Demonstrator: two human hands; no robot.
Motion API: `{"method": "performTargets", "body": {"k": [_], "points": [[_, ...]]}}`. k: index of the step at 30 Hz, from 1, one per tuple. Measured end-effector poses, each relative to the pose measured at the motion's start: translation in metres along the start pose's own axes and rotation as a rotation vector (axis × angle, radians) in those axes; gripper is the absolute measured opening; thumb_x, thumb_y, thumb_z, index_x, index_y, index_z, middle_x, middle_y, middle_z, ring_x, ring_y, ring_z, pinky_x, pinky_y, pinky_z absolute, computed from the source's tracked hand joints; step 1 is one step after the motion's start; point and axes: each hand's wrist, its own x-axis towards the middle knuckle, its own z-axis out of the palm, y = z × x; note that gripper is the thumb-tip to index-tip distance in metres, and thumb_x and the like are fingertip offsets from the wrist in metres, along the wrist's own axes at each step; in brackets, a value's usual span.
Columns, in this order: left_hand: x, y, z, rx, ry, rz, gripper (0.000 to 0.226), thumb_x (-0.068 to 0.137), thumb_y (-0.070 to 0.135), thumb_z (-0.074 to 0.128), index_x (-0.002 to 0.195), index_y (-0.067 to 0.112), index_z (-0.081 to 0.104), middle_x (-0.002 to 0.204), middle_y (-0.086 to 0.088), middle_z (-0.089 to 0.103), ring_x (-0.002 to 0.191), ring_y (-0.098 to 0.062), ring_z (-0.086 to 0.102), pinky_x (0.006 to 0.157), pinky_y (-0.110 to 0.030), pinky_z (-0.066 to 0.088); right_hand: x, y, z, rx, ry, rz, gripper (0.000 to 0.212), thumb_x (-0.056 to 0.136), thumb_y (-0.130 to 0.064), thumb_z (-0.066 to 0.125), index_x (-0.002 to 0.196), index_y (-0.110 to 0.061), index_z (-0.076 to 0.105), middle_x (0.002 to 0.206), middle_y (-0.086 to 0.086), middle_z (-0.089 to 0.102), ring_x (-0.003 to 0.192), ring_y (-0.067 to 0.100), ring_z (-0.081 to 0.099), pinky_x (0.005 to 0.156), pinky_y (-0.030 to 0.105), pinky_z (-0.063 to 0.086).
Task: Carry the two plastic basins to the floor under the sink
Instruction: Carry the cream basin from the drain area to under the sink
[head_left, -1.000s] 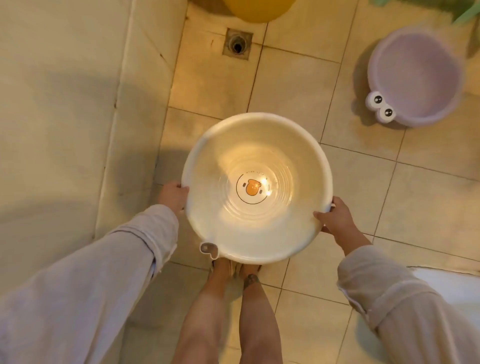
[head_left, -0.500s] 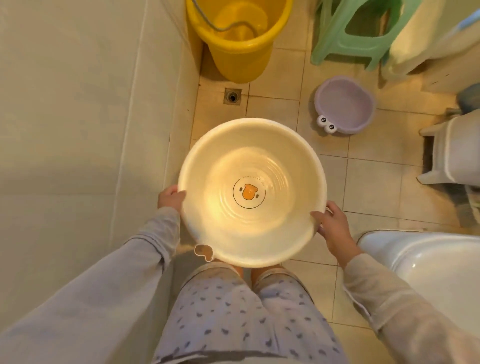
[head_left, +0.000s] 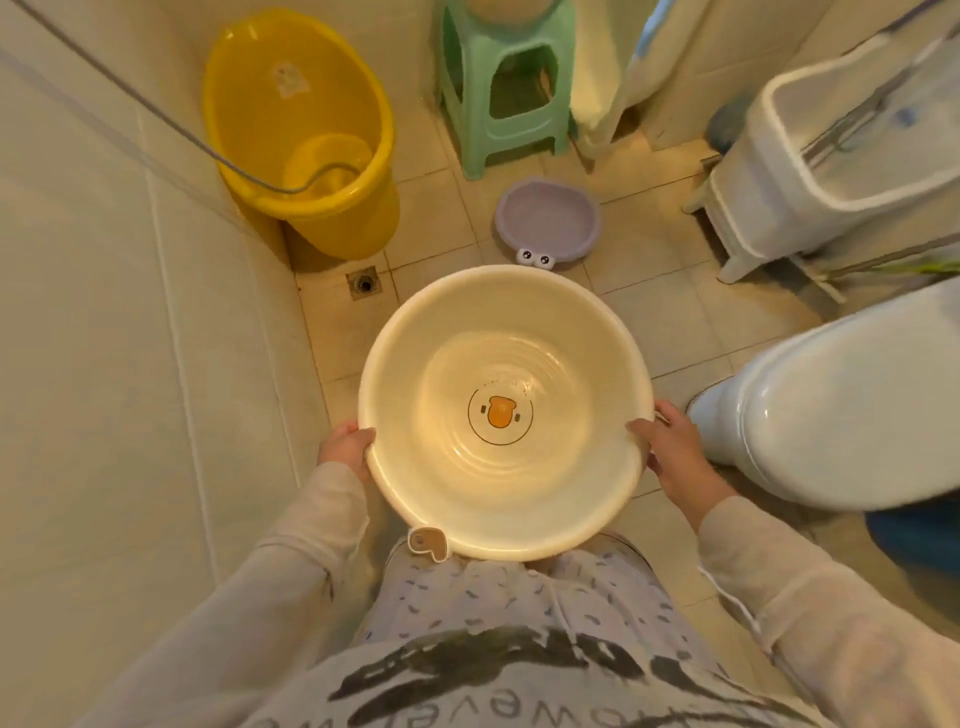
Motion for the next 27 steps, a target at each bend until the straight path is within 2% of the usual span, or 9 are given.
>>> {"method": "performTargets", "body": {"k": [3,5,9,11,13,15,18,22,27], "points": [[-0.002,0.017,0.013,0.051,-0.144,-0.013,0.043,0.091,-0.006,0.040,0.134,-0.003,0.045,0.074,-0.008,0.054,0.065,-0.019,0.050,0.069,-0.035,0.048,-0.021,0.026,-0.018,0.160,0.125,0.006,0.053,0.080,-0.002,0.058,0.130,-0.017,0.053,0.094,0.000,0.065,0.081,0.019,0.061,0.065,0.031,0.050],[-0.006,0.030,0.024,0.167,-0.246,0.009,0.047,0.090,-0.006,0.039,0.136,0.003,0.045,0.078,-0.007,0.054,0.069,-0.018,0.051,0.069,-0.033,0.049,-0.041,0.047,-0.024,0.270,0.193,0.006,0.053,0.079,0.000,0.057,0.130,-0.015,0.054,0.094,0.002,0.065,0.080,0.021,0.061,0.065,0.031,0.050],[-0.017,0.047,0.056,0.467,-0.363,0.096,0.056,0.086,-0.009,0.043,0.136,0.014,0.047,0.104,-0.013,0.058,0.089,-0.027,0.058,0.090,-0.043,0.051,-0.089,0.094,-0.027,0.512,0.351,0.029,0.046,0.079,0.003,0.055,0.122,-0.011,0.057,0.088,0.004,0.065,0.075,0.021,0.061,0.060,0.030,0.050],[-0.021,0.048,0.078,0.624,-0.407,0.159,0.054,0.086,-0.007,0.046,0.135,0.016,0.050,0.103,-0.013,0.059,0.096,-0.031,0.060,0.093,-0.044,0.052,-0.113,0.120,-0.027,0.612,0.436,0.054,0.043,0.079,0.003,0.056,0.121,-0.008,0.057,0.087,0.005,0.064,0.075,0.021,0.060,0.062,0.031,0.050],[-0.029,0.042,0.102,0.760,-0.489,0.227,0.051,0.086,-0.007,0.043,0.132,0.013,0.052,0.088,-0.011,0.058,0.081,-0.027,0.056,0.076,-0.035,0.049,-0.137,0.146,-0.028,0.716,0.516,0.079,0.044,0.080,0.003,0.057,0.122,-0.009,0.056,0.090,0.006,0.064,0.079,0.023,0.060,0.069,0.034,0.051],[-0.042,0.029,0.126,0.894,-0.567,0.288,0.051,0.084,-0.008,0.039,0.129,0.009,0.053,0.077,-0.008,0.053,0.067,-0.021,0.046,0.062,-0.028,0.039,-0.161,0.174,-0.029,0.826,0.602,0.102,0.048,0.081,0.005,0.057,0.126,-0.010,0.054,0.100,0.009,0.064,0.089,0.027,0.060,0.080,0.039,0.051],[-0.069,-0.003,0.160,1.036,-0.706,0.334,0.049,0.081,-0.007,0.038,0.121,0.014,0.058,0.077,-0.005,0.052,0.067,-0.019,0.043,0.061,-0.026,0.038,-0.197,0.217,-0.033,1.009,0.734,0.128,0.051,0.082,0.009,0.055,0.130,-0.006,0.050,0.115,0.016,0.059,0.098,0.030,0.056,0.083,0.041,0.050],[-0.112,-0.054,0.198,1.188,-0.851,0.362,0.041,0.082,-0.007,0.041,0.102,0.022,0.060,0.077,-0.002,0.053,0.072,-0.017,0.047,0.075,-0.033,0.044,-0.238,0.272,-0.038,1.218,0.869,0.132,0.052,0.082,0.012,0.053,0.132,-0.002,0.049,0.115,0.016,0.058,0.103,0.029,0.054,0.076,0.035,0.048],[-0.171,-0.128,0.225,1.360,-0.925,0.404,0.038,0.078,-0.008,0.040,0.088,0.022,0.062,0.072,-0.005,0.050,0.066,-0.020,0.044,0.065,-0.030,0.042,-0.281,0.338,-0.043,1.437,0.988,0.111,0.052,0.083,0.011,0.053,0.133,-0.003,0.049,0.097,0.010,0.064,0.086,0.024,0.060,0.071,0.032,0.051]]}}
